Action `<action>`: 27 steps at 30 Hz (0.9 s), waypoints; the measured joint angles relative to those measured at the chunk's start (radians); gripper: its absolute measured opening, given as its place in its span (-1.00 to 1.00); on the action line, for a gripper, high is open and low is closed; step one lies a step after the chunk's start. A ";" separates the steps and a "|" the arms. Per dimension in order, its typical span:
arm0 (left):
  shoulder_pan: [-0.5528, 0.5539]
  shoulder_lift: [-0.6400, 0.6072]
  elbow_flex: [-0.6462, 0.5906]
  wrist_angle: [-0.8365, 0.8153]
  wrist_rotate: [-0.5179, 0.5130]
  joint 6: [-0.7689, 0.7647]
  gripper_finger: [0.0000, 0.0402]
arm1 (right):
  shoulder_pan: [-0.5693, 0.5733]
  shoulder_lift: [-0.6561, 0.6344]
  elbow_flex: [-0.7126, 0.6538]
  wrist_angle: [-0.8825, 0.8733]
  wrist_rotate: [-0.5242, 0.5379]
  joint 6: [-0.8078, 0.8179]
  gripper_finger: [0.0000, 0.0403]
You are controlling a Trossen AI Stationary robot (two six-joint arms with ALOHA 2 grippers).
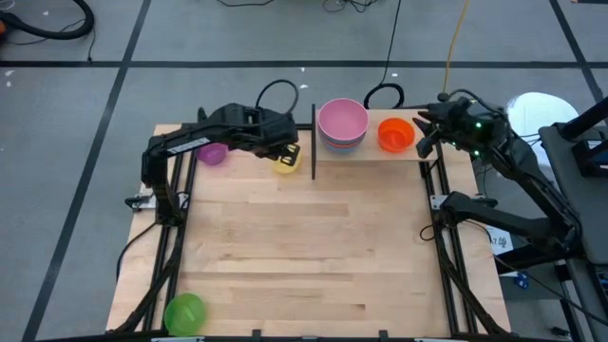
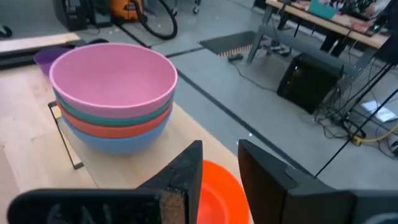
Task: Place and stack bowls onto a shelf
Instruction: Stack the yellow bowl on the shelf
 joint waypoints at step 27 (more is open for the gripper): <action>0.363 0.000 -0.616 0.438 0.265 -0.135 -0.62 | 0.000 -0.039 0.000 0.004 0.000 -0.005 -0.51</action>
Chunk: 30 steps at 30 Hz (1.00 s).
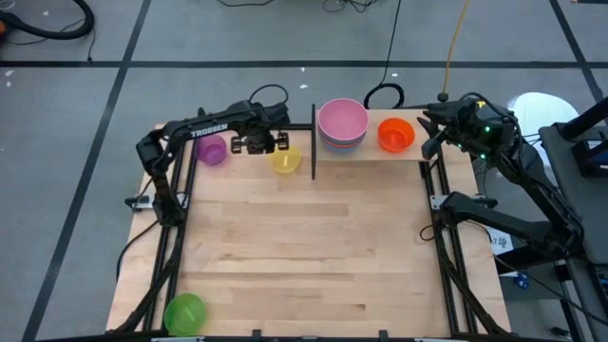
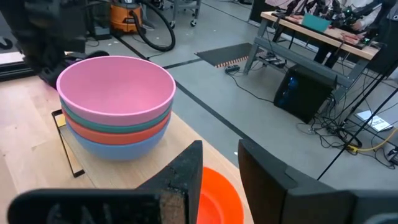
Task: Place and stack bowls onto a shelf
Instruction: Stack the yellow bowl on the shelf
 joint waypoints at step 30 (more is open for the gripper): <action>0.021 0.000 -0.230 0.337 0.017 0.050 -0.62 | 0.000 0.000 0.000 0.037 0.003 0.000 -0.51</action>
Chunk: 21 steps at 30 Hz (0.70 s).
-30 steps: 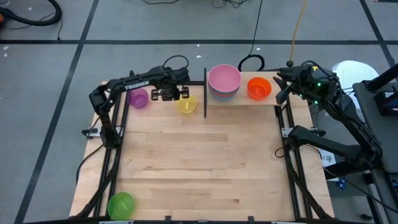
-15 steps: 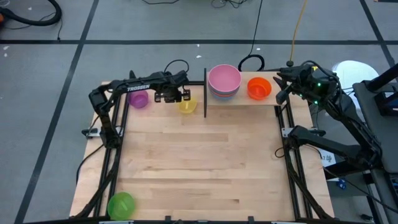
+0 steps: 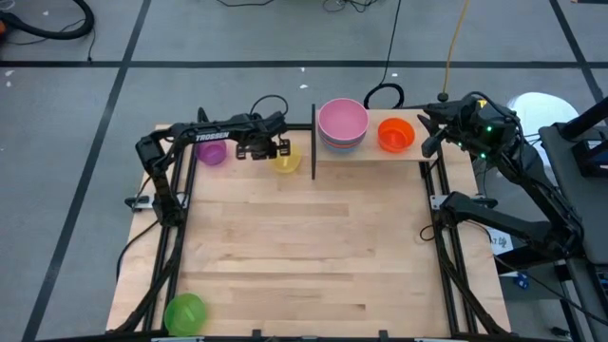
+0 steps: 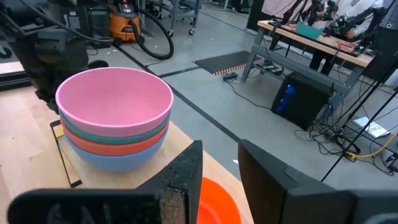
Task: Place and stack bowls onto a shelf
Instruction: Stack the yellow bowl on the shelf
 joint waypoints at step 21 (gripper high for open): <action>0.000 0.000 0.000 0.035 -0.046 0.023 -0.62 | 0.000 0.000 0.000 -0.001 0.000 0.011 -0.51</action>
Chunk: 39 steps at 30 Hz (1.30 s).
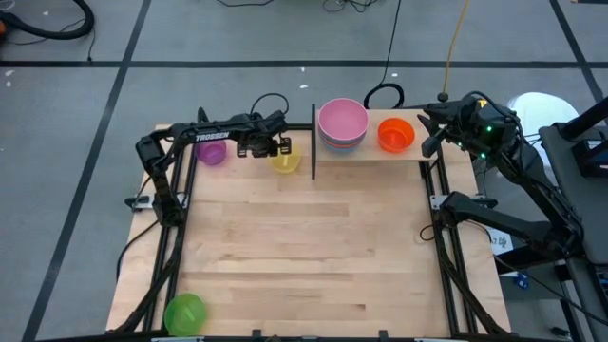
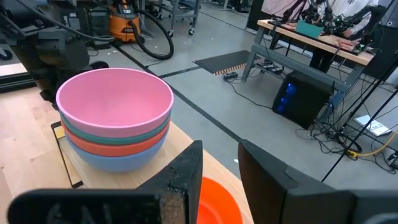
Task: Place and stack bowls onto a shelf
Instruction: Stack the yellow bowl on the shelf
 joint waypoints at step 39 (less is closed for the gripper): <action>0.002 -0.117 0.000 -0.134 -0.027 0.248 -0.98 | 0.000 0.000 0.000 0.000 0.000 -0.030 -0.51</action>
